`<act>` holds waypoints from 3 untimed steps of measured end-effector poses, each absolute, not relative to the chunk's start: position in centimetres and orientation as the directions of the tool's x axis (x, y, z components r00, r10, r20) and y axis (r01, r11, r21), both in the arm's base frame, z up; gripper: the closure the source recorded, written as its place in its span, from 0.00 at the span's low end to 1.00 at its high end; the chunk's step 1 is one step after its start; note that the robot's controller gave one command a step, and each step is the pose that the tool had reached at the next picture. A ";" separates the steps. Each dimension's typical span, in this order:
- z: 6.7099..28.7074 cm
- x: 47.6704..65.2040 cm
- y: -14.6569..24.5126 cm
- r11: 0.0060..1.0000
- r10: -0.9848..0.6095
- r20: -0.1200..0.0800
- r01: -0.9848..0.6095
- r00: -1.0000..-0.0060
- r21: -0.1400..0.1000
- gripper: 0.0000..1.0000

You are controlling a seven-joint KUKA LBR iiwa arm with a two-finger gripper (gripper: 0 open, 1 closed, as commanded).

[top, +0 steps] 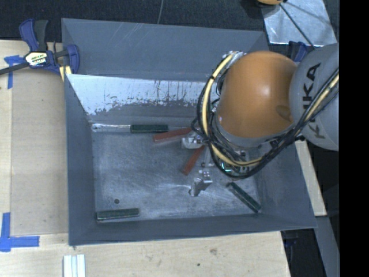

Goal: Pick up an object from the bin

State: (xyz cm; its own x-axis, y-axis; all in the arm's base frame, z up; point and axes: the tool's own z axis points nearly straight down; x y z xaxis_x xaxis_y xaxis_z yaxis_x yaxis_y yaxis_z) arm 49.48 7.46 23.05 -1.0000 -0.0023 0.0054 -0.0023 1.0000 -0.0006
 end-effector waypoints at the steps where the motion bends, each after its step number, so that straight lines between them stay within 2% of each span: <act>1: 23.3 49.5 7.5 1.000 -0.002 0.002 -0.002 -1.000 0.000 0.00; 2: 22.3 50.4 8.2 0.998 -0.060 -0.006 -0.060 -0.998 -0.001 0.00; 3: 15.7 51.2 6.6 0.987 -0.164 -0.008 -0.164 -0.986 0.000 0.00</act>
Offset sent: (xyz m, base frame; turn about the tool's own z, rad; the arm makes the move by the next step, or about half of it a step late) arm 0.0254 0.0304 -0.0482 -0.2229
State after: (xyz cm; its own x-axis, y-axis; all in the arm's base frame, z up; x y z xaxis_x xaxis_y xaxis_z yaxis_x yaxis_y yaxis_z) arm 51.15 6.61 15.73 -0.9865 -0.1636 -0.0084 -0.1636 0.9865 0.0005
